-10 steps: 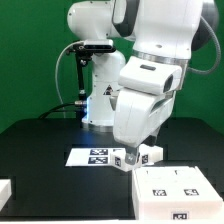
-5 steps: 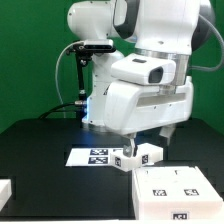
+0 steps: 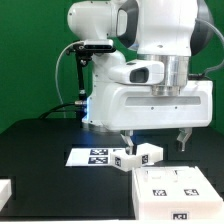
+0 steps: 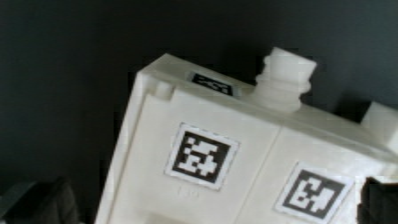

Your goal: Assemble cabinet

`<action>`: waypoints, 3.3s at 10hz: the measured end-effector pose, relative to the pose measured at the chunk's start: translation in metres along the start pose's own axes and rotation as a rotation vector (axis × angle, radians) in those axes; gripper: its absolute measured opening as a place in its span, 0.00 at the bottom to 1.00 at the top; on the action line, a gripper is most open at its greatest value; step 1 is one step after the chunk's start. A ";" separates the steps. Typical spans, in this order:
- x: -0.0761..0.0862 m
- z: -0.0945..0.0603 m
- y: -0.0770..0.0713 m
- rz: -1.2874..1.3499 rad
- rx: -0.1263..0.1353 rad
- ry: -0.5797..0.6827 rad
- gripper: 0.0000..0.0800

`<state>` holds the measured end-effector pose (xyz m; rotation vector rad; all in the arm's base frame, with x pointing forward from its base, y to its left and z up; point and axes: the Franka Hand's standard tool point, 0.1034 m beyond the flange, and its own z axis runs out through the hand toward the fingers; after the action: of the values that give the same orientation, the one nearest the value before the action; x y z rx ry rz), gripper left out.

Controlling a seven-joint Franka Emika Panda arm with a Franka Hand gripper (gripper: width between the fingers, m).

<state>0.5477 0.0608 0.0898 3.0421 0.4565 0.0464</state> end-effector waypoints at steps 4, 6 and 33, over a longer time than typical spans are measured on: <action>-0.013 0.015 -0.041 0.426 0.033 0.053 0.99; -0.017 0.019 -0.045 0.469 0.054 0.085 0.99; -0.028 0.060 -0.026 0.324 0.001 0.375 0.99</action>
Offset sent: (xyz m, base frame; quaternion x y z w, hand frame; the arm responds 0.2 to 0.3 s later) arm -0.0303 0.0187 -0.0215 -0.0167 0.0689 0.2551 0.9643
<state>0.5155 0.0733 0.0281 3.0732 -0.0270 0.6382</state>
